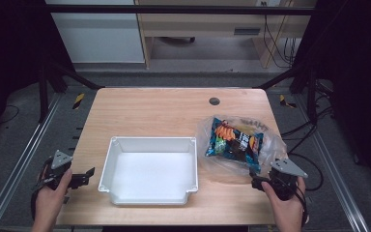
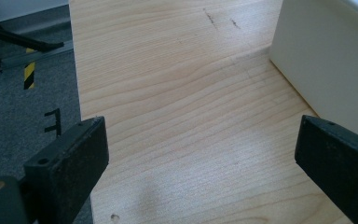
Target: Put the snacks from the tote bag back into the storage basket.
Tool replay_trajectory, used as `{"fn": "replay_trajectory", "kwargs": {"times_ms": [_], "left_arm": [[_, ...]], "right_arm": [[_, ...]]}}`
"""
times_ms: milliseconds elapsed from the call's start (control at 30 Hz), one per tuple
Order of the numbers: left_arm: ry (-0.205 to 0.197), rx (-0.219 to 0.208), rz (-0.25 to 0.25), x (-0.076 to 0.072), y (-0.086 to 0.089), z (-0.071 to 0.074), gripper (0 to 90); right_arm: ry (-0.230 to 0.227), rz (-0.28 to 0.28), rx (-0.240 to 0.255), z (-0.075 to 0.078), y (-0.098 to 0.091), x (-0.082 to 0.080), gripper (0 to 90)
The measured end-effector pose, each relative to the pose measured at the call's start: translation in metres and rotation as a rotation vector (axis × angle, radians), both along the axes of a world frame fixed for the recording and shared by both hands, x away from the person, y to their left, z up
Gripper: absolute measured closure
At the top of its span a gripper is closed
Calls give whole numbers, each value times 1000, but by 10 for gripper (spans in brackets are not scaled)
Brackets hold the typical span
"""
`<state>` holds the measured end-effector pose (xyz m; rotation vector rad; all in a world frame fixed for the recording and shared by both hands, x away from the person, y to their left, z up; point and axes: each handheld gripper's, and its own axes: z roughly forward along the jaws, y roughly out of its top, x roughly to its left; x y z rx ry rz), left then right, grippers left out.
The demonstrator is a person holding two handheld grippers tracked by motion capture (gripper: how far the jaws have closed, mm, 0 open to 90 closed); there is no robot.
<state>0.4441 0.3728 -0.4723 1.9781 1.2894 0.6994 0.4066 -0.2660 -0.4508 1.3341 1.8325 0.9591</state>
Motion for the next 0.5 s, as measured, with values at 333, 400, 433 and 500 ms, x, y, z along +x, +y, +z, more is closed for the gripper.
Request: {"fn": "replay_trajectory", "kwargs": {"times_ms": [333,400,433,500], "left_arm": [[-1,14,13,-1,2,-1,27],[-2,17,19,-2,3,-1,27],[-2,16,23,-3,4,-1,27],[-3,12,28,-3,5,0,27]], "right_arm": [[14,30,29,11,-1,3,53],[18,47,9,16,0,7,53],[26,60,-5,19,1,9,51],[46,78,-39,23,3,12,48]]}}
